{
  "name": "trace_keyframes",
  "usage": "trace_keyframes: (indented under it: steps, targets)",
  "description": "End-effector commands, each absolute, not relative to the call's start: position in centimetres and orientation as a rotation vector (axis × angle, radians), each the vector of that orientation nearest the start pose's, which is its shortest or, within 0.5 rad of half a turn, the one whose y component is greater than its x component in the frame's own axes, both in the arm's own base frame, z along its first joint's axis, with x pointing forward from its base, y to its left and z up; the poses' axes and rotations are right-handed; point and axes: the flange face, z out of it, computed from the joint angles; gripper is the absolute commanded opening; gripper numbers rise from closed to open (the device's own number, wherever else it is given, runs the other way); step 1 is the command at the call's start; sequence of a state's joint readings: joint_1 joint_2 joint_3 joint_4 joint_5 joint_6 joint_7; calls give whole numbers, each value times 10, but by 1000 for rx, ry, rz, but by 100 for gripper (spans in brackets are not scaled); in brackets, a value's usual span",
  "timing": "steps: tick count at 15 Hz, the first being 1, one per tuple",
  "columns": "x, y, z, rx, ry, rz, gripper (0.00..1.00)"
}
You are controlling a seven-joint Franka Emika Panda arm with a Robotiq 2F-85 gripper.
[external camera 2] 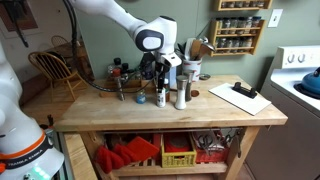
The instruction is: Pick up the white container from the tray and put it on the table
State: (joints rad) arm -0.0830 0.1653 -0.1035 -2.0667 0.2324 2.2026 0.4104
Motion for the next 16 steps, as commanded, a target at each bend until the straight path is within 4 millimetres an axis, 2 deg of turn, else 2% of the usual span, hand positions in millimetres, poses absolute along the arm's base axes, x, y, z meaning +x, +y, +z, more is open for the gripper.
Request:
trace_keyframes:
  steps: [1, 5, 13, 16]
  targets:
    - [546, -99, 369, -2864, 828, 138, 100]
    - [527, -94, 393, -2940, 510, 179, 100]
    - [492, -59, 463, -3075, -75, 180, 100]
    - [486, -42, 476, -3087, -312, 222, 100]
